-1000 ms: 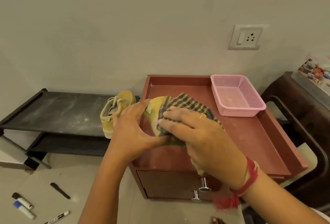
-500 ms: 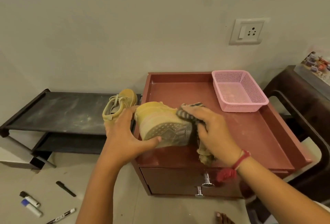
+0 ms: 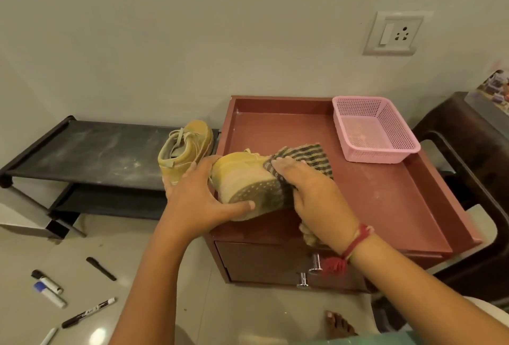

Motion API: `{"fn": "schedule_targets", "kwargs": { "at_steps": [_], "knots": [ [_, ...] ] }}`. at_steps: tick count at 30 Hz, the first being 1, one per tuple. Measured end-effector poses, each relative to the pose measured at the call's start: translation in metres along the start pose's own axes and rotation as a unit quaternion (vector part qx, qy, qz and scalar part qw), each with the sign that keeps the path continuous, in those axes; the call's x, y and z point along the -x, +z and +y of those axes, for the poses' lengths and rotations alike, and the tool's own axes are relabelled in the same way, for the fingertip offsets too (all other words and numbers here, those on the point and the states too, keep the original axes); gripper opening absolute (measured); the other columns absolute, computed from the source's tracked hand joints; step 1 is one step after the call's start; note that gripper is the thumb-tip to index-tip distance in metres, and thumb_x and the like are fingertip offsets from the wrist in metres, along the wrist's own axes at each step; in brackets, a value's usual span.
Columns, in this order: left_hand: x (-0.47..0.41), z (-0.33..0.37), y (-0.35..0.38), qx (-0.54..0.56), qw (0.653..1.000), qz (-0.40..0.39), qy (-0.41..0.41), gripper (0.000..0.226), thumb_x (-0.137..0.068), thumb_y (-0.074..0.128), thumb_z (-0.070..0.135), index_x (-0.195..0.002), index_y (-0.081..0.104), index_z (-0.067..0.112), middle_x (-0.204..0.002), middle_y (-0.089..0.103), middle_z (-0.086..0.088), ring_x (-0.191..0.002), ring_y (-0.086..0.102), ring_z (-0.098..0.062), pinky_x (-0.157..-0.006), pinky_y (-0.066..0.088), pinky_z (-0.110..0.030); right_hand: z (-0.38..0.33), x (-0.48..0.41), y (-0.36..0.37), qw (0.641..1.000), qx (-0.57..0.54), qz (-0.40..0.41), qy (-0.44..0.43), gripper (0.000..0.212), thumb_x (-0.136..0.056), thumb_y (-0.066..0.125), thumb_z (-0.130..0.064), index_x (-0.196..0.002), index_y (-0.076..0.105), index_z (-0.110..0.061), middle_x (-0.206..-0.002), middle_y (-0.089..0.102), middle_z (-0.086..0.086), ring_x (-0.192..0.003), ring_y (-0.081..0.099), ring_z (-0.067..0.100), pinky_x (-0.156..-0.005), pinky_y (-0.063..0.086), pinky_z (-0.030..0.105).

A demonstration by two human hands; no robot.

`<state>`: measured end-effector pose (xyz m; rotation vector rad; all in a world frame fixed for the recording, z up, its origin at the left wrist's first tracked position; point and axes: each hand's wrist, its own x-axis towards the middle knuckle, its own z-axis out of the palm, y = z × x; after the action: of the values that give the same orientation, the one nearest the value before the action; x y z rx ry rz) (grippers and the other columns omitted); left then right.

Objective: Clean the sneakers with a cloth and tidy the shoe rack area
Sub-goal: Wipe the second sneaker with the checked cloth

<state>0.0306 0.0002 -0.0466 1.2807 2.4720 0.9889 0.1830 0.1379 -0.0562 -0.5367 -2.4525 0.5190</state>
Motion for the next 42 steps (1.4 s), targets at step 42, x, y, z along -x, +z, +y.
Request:
{"fn": "schedule_targets", "kwargs": {
  "at_steps": [42],
  "knots": [
    [0.0, 0.0, 0.002, 0.014, 1.0, 0.025, -0.005, 0.091, -0.045, 0.064, 0.078, -0.127, 0.038, 0.047, -0.122, 0.045, 0.025, -0.115, 0.035, -0.001, -0.111, -0.003, -0.048, 0.026, -0.01, -0.015, 0.997, 0.022, -0.039, 0.056, 0.042, -0.082, 0.039, -0.005, -0.112, 0.066, -0.017, -0.115, 0.065, 0.001, -0.109, 0.057, 0.022, -0.098, 0.04, 0.028]
  ]
}}
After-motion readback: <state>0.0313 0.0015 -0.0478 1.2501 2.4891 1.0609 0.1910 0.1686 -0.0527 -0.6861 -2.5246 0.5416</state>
